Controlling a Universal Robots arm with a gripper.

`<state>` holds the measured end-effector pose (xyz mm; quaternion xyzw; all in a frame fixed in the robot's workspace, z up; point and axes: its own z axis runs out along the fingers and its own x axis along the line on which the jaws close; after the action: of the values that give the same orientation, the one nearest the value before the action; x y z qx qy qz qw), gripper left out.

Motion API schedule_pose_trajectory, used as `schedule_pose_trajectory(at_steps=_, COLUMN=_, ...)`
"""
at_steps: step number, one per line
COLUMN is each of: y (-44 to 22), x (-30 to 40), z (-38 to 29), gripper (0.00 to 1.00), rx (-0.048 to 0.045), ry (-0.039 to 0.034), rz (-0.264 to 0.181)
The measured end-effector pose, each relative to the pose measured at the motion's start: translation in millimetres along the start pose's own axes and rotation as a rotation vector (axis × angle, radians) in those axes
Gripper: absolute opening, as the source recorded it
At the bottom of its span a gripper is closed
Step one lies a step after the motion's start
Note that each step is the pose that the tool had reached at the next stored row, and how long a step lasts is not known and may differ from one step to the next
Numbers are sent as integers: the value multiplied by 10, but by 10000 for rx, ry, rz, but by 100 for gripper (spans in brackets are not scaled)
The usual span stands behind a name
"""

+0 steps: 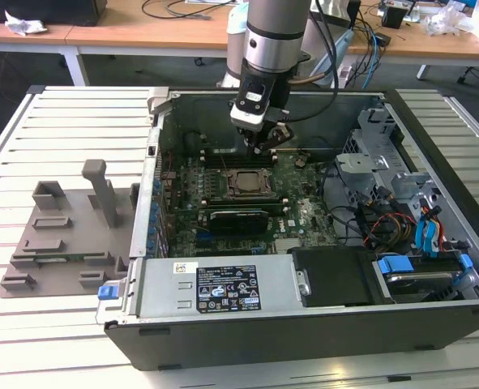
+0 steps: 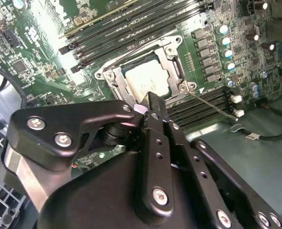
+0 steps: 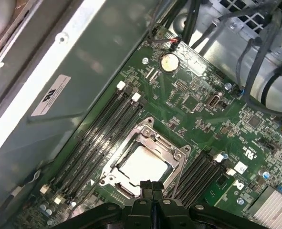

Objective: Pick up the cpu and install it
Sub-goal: 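Install the first cpu locking lever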

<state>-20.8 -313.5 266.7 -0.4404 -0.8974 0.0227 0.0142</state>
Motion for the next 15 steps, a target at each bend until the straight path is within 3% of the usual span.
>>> schedule_pose_trajectory(at_steps=4, y=0, x=0, z=0, gripper=11, rx=4, ry=-33, rz=-614)
schedule_pose_trajectory(at_steps=15, y=0, x=0, z=0, gripper=11, rx=10, ry=-91, rz=-1703)
